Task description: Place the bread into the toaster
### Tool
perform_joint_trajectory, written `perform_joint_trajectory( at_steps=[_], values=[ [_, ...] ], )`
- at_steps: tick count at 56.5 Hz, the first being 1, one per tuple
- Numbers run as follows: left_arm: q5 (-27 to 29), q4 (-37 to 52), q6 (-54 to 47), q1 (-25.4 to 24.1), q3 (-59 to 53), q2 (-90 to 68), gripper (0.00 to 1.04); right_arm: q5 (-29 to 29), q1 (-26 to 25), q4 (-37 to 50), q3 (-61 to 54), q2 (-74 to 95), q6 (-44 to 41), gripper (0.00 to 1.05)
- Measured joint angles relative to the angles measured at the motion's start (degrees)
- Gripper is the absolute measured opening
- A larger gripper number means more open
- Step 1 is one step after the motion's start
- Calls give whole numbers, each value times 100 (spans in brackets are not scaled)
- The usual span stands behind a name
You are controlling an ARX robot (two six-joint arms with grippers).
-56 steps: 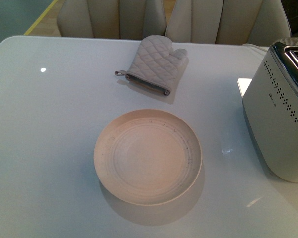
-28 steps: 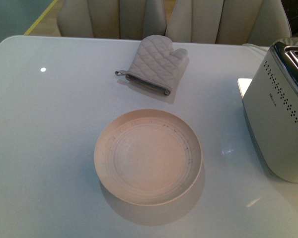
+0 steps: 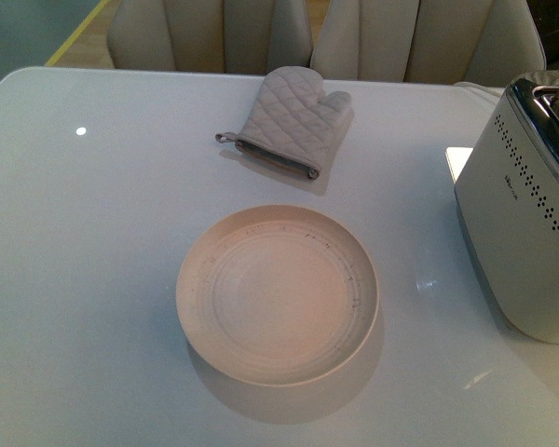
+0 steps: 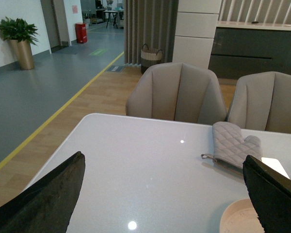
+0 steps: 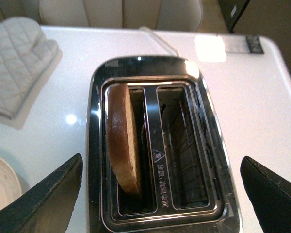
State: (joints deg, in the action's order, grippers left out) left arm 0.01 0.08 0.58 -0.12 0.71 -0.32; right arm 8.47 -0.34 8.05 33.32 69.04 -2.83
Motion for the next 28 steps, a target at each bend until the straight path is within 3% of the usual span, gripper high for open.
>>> perform_joint_trajectory(
  at_steps=[5, 9, 15, 28],
  values=[
    [0, 0, 0, 0, 0, 0, 97, -90, -26, -24, -232, -627, -105, 94],
    [2, 0, 0, 0, 0, 0, 97, -671, -15, 1484, -883, -1001, 50, 82],
    [0, 0, 0, 0, 0, 0, 97, -850, 28, 2922, -1578, -1292, 162, 64],
    [0, 0, 0, 0, 0, 0, 97, -848, 28, 3051, -2251, -1917, 208, 25]
  ],
)
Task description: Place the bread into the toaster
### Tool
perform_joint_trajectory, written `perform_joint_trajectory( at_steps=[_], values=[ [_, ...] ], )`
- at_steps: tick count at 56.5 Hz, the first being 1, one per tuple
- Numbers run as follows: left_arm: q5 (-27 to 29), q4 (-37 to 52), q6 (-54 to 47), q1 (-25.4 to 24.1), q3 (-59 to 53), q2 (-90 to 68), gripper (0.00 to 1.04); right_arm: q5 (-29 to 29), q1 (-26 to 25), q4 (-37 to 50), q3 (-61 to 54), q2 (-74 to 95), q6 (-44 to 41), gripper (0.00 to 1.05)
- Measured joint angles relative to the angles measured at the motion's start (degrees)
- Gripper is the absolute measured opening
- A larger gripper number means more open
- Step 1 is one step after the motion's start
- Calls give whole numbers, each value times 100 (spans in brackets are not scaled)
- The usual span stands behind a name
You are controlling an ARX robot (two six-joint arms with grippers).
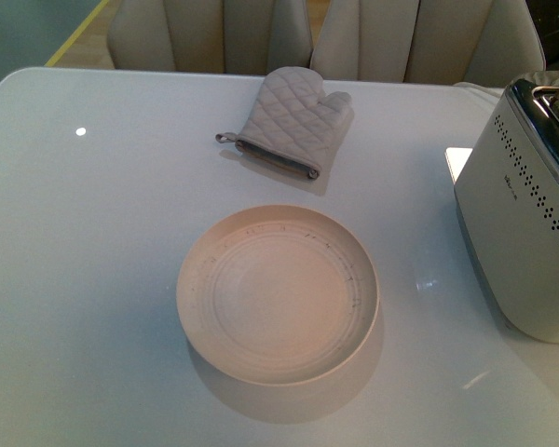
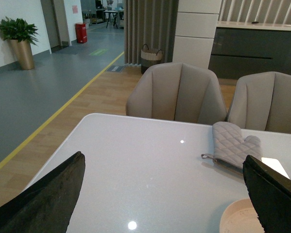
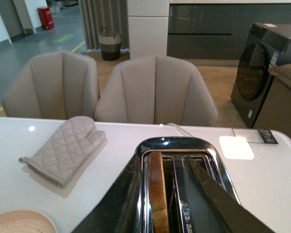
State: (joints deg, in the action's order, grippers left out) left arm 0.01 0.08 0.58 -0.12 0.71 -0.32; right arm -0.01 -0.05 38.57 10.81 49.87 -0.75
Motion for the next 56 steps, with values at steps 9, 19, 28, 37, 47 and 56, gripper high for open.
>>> perform_joint_trajectory(
  at_steps=[9, 19, 28, 37, 47, 56],
  values=[
    [0, 0, 0, 0, 0, 0, 97, 0, 0, -164, -321, -481, 26, 2],
    [0, 0, 0, 0, 0, 0, 97, 0, 0, -452, -581, -1021, 31, 2],
    [0, 0, 0, 0, 0, 0, 97, 0, 0, -767, -732, -1491, 31, 2],
    [0, 0, 0, 0, 0, 0, 97, 2, 0, -1021, -901, -1919, 33, 2],
    [0, -2, 0, 0, 0, 0, 97, 2, 0, -1231, -979, -2334, 37, 2],
    [0, -2, 0, 0, 0, 0, 97, 0, 0, -1648, -979, -2774, 37, 2]
  ],
)
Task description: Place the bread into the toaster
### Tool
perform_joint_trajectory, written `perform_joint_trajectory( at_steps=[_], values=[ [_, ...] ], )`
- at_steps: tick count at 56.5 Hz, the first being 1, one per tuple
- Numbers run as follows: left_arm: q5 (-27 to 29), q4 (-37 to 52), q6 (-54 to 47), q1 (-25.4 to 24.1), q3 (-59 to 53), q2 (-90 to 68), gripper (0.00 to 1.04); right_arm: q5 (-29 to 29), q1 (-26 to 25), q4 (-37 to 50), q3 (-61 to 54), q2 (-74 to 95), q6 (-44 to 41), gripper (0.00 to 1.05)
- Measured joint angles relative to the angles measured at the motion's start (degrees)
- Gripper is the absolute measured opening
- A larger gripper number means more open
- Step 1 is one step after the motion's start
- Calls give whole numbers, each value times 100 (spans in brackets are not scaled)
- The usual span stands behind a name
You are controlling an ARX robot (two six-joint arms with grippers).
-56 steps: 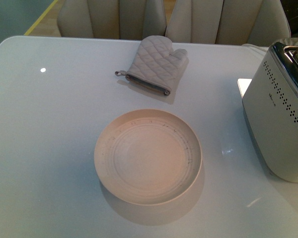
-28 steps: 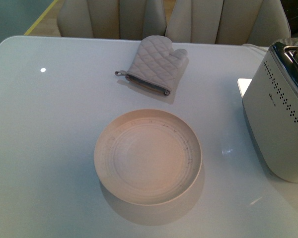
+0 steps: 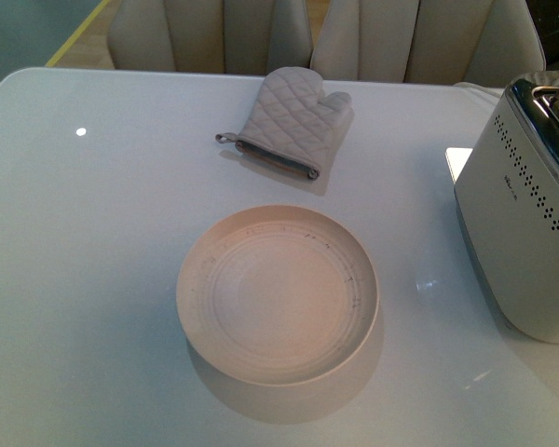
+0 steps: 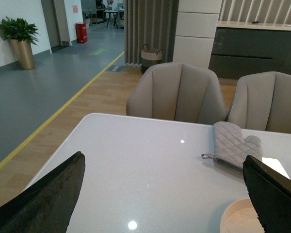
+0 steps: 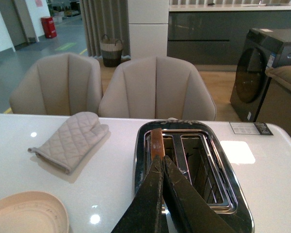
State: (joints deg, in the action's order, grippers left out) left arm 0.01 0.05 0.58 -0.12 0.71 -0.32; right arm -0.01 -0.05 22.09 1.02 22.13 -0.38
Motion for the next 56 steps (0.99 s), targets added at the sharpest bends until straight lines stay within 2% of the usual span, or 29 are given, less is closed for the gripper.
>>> perform_joint_trajectory(
  at_steps=[34, 39, 52, 56],
  values=[
    [0, 0, 0, 0, 0, 0, 97, 2, 0, -1189, 0, -1198, 0, 2],
    [2, 0, 0, 0, 0, 0, 97, 11, 0, -2111, 2, -1965, 2, 2],
    [0, 0, 0, 0, 0, 0, 97, 11, 0, -2190, 2, -2170, 0, 2],
    [0, 0, 0, 0, 0, 0, 97, 11, 0, -2190, 2, -2177, 0, 15]
  ],
)
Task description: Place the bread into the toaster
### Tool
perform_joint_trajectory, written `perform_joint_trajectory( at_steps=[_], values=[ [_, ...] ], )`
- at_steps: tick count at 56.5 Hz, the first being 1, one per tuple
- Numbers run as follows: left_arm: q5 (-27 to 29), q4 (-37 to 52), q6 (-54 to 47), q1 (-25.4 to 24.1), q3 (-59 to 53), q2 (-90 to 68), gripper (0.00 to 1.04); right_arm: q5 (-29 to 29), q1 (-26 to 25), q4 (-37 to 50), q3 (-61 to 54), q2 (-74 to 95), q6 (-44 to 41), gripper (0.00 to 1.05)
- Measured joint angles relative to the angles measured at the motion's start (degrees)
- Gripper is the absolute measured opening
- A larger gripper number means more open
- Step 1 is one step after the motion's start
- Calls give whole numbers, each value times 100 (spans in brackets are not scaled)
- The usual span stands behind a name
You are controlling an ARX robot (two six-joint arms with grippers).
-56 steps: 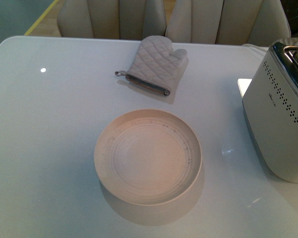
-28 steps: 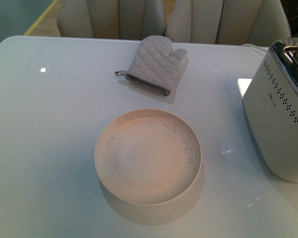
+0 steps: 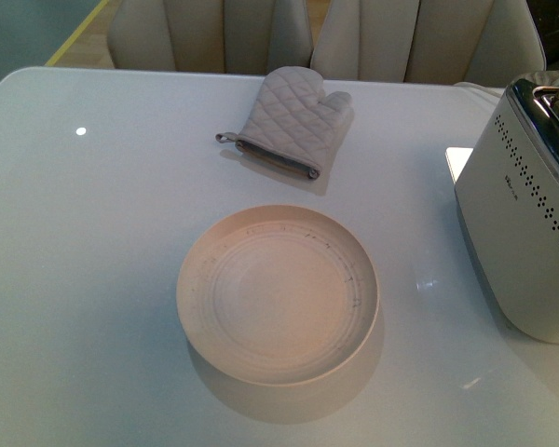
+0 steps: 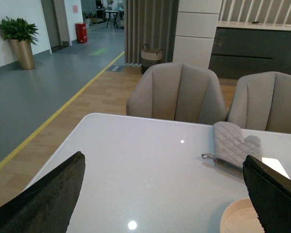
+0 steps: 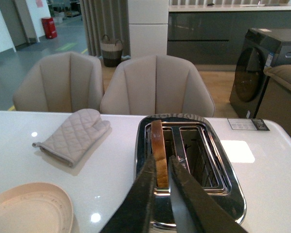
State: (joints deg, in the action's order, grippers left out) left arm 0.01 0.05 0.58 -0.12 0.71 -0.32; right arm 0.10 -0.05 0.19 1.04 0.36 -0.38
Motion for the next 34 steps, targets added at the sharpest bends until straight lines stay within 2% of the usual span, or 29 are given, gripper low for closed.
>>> perform_joint_trajectory(
  at_steps=[20, 26, 34],
  values=[
    [0, 0, 0, 0, 0, 0, 97, 0, 0, 0, 0, 0, 0, 75],
    [0, 0, 0, 0, 0, 0, 97, 0, 0, 0, 0, 0, 7, 97],
    [0, 0, 0, 0, 0, 0, 97, 0, 0, 0, 0, 0, 15, 96]
  ],
)
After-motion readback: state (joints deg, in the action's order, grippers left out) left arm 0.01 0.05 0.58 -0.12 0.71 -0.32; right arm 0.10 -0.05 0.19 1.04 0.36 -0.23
